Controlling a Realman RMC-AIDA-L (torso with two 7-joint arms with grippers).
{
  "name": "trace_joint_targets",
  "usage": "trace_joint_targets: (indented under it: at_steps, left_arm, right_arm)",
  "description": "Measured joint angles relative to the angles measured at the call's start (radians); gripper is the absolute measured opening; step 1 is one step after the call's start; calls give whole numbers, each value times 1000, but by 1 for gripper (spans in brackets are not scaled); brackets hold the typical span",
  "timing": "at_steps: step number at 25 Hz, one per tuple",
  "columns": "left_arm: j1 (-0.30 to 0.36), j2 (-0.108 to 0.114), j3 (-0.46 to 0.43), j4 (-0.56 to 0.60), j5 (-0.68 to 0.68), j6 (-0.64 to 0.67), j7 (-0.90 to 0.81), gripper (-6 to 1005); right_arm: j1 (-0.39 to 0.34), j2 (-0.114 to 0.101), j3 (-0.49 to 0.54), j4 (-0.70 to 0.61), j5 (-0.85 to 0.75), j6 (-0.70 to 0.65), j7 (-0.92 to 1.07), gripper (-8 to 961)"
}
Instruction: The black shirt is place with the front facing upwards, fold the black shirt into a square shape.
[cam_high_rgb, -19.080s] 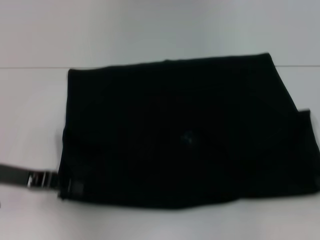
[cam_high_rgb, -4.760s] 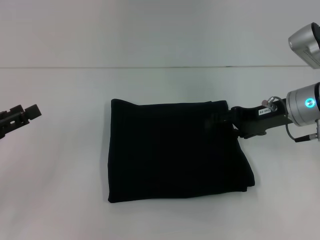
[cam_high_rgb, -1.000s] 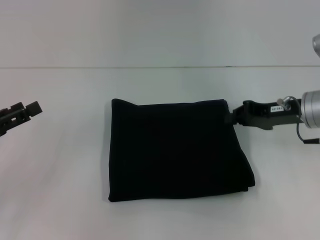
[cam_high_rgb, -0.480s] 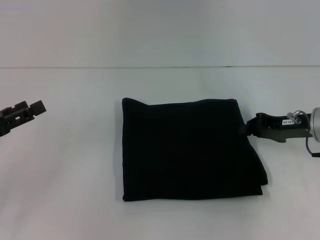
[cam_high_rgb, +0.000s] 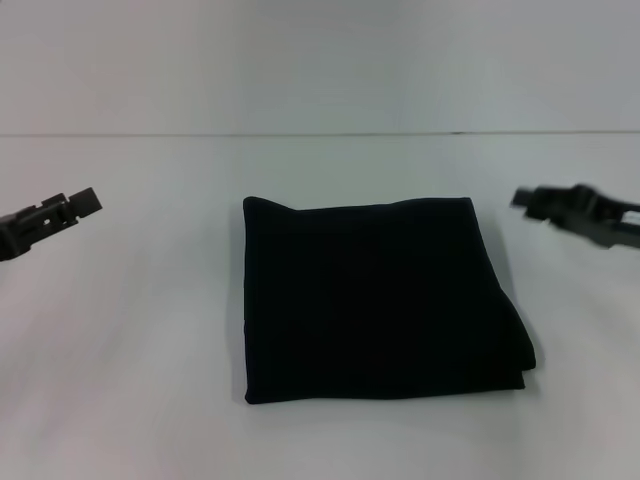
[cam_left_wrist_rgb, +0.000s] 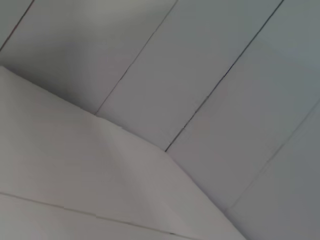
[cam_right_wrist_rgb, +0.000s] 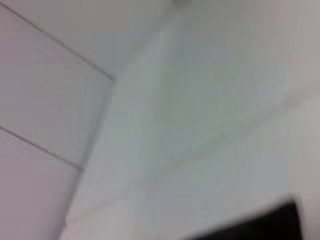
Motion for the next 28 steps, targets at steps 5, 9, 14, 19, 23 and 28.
trace_joint_targets:
  at_steps: [5,9,14,19,23,28]
  left_arm:
    - [-15,-2,6,-25,5,-46,-49,896]
    - [-31,-2,10,-54,14,-67,-99,894]
    - [-39,-2,11,-77,16,-79,-133,892]
    - [-43,-8,12,-79,17,-86,-187,890]
    - [-48,-3,34,-96,20,-89,-233,888]
    - [-63,1,121,-101,21,-106,-321,886]
  right_arm:
    - [-49,-6,31,-19,108,-107,-394,456]
    - [-35,21,4,-38,101,-168,-640,560]
    - [-25,77,-73,-42,98,-129,-846,664]
    - [-23,119,-128,-35,98,4,-863,821]
    - [-19,123,-181,1,99,128,-866,934]
    - [-19,122,-193,38,99,207,-863,919]
